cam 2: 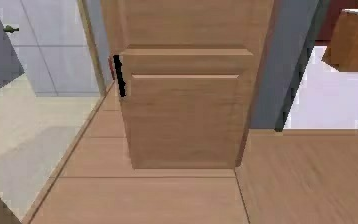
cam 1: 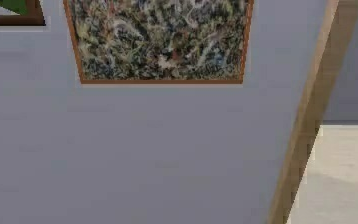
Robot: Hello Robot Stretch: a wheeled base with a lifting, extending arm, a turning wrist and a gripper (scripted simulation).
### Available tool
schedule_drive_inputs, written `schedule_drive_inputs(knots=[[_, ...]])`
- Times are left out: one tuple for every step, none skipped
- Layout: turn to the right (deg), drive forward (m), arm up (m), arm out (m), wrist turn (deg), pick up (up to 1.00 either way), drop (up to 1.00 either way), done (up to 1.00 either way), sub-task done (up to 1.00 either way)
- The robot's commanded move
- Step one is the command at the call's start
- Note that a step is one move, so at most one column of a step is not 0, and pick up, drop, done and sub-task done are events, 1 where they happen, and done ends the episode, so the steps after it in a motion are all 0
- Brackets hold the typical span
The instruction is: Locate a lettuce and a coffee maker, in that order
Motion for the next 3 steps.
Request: schedule_drive_inputs(knots=[[45.0,0.0,0.0,0.0,0.0,0.0,0.0,0.0,0.0],[45.0,0.0,0.0,0.0,0.0,0.0,0.0,0.0,0.0],[45.0,0.0,0.0,0.0,0.0,0.0,0.0,0.0,0.0]])
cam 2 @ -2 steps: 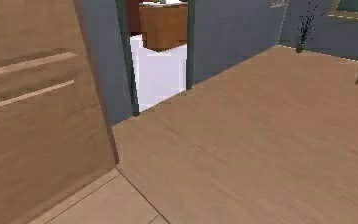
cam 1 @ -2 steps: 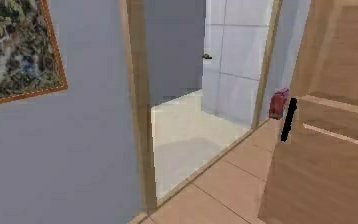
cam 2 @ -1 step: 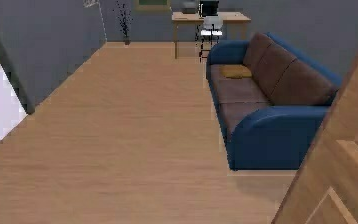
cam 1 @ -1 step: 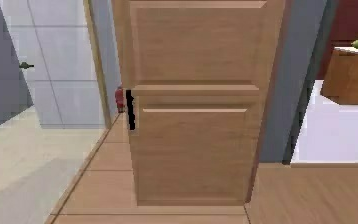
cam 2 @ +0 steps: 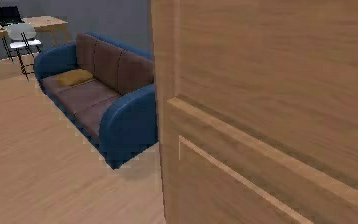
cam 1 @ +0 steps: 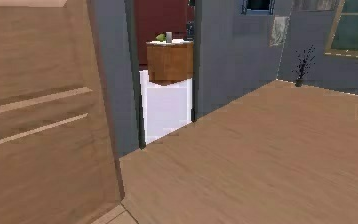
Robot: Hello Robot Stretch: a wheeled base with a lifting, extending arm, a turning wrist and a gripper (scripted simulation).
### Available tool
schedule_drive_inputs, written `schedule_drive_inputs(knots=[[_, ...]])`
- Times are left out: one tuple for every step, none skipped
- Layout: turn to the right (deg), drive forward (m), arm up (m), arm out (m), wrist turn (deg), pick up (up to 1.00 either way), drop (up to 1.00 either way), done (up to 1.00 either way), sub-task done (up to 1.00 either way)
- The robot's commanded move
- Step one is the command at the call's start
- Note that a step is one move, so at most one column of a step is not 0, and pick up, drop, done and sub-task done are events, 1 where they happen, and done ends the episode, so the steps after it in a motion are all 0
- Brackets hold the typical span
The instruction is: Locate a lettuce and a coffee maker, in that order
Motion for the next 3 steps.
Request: schedule_drive_inputs(knots=[[0.0,1.0,0.0,0.0,0.0,0.0,0.0,0.0,0.0],[3.0,0.0,0.0,0.0,0.0,0.0,0.0,0.0,0.0],[0.0,1.0,0.0,0.0,0.0,0.0,0.0,0.0,0.0]])
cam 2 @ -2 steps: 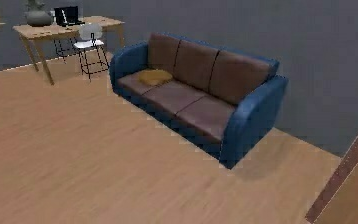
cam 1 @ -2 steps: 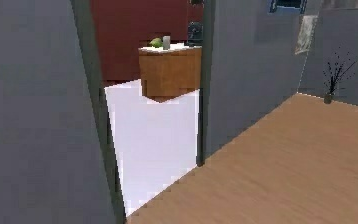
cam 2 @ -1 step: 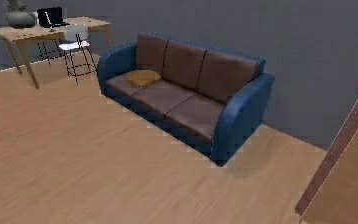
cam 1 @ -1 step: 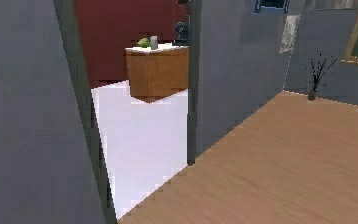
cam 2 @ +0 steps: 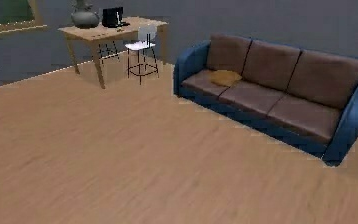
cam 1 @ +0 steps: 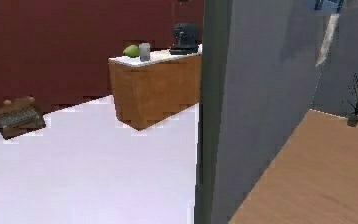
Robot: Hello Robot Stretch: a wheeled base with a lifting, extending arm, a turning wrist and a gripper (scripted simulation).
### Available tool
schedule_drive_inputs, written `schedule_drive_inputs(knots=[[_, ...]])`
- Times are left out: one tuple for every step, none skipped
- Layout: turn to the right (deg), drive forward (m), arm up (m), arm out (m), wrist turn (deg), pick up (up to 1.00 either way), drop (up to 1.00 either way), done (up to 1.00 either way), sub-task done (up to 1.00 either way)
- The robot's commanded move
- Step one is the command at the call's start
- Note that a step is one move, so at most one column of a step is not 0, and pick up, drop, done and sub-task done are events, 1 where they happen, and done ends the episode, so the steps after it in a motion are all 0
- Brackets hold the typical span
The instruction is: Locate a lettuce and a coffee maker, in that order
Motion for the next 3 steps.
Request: schedule_drive_inputs(knots=[[9.0,0.0,0.0,0.0,0.0,0.0,0.0,0.0,0.0],[0.0,0.2,0.0,0.0,0.0,0.0,0.0,0.0,0.0],[-45.0,0.0,0.0,0.0,0.0,0.0,0.0,0.0,0.0]])
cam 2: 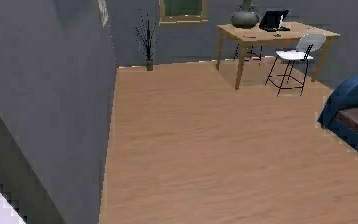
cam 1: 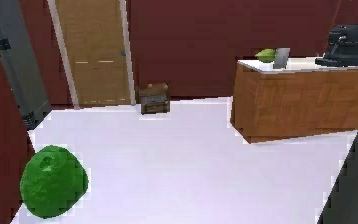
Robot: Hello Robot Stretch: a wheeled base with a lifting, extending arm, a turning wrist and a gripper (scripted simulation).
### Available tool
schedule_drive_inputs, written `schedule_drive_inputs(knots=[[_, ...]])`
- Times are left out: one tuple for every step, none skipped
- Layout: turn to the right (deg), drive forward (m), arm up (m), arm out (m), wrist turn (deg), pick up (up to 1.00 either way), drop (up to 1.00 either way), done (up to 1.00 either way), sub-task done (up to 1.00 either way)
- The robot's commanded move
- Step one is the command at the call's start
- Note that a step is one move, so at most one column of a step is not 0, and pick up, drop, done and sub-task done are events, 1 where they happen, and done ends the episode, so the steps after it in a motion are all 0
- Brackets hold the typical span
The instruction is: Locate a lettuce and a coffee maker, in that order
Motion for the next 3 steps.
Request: schedule_drive_inputs(knots=[[-6.0,0.0,0.0,0.0,0.0,0.0,0.0,0.0,0.0],[0.0,0.3,0.0,0.0,0.0,0.0,0.0,0.0,0.0],[21.0,0.0,0.0,0.0,0.0,0.0,0.0,0.0,0.0]])
